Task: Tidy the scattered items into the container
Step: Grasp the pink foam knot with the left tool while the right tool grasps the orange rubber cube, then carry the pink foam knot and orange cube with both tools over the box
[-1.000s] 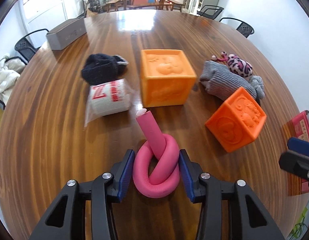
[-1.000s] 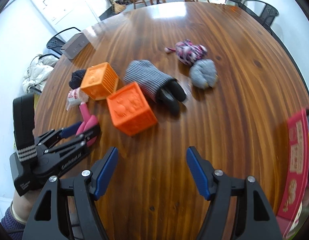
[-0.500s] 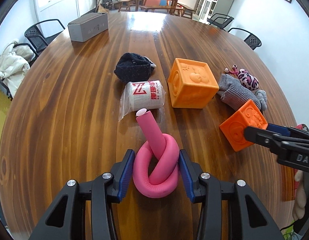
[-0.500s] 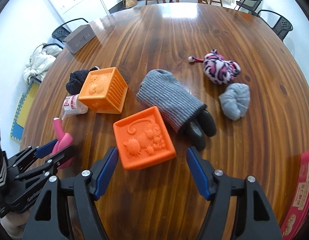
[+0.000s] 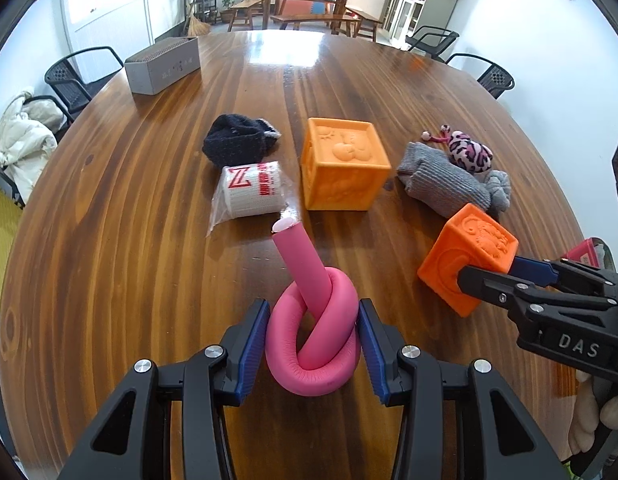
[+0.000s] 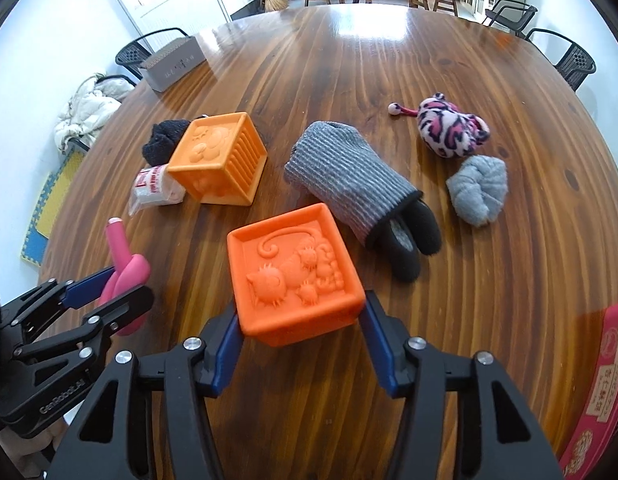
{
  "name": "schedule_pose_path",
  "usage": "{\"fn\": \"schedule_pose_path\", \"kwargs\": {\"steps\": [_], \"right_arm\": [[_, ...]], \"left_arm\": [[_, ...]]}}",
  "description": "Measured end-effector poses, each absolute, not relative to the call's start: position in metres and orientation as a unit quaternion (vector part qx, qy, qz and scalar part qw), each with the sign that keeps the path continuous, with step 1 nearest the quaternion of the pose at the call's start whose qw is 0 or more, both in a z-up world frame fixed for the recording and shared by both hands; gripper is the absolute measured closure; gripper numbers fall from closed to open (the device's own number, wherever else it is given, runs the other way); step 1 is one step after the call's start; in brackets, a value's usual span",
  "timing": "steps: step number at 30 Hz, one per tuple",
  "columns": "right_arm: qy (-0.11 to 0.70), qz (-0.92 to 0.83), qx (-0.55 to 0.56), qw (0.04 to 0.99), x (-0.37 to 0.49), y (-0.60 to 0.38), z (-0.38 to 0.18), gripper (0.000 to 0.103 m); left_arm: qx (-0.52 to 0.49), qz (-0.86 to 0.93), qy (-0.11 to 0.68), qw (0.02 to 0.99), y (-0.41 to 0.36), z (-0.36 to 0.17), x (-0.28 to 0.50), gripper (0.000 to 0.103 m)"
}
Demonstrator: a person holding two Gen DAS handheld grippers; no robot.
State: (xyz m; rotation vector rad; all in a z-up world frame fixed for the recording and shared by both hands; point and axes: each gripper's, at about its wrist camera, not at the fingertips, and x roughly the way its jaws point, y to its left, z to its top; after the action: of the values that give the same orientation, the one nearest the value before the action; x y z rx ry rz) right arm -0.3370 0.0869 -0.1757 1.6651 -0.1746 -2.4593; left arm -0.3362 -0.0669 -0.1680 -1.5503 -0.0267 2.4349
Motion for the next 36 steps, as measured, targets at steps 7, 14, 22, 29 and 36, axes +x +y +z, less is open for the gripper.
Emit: {"fn": "schedule_pose_path", "kwargs": {"steps": [7, 14, 22, 29, 36], "right_arm": [[-0.072, -0.833, 0.541, 0.094, -0.306, 0.106, -0.154, 0.046], [-0.087, -0.843, 0.523, 0.095, -0.273, 0.14, -0.132, 0.047], [-0.129, -0.862, 0.489, 0.048, -0.232, 0.219, -0.101, 0.047], [-0.165, -0.872, 0.46, -0.021, -0.203, 0.312, -0.082, 0.047], [-0.188, -0.871, 0.446, -0.083, -0.186, 0.402, -0.079, 0.047]], "left_arm": [[-0.532, 0.836, -0.014, 0.136, -0.044, -0.156, -0.32, 0.057], [-0.514, 0.845, 0.006, 0.146, -0.005, -0.137, -0.301, 0.057], [-0.498, 0.844, 0.04, 0.193, 0.074, -0.116, -0.279, 0.057], [-0.483, 0.836, 0.07, 0.249, 0.154, -0.1, -0.261, 0.057], [-0.475, 0.826, 0.08, 0.292, 0.229, -0.09, -0.245, 0.057]]}}
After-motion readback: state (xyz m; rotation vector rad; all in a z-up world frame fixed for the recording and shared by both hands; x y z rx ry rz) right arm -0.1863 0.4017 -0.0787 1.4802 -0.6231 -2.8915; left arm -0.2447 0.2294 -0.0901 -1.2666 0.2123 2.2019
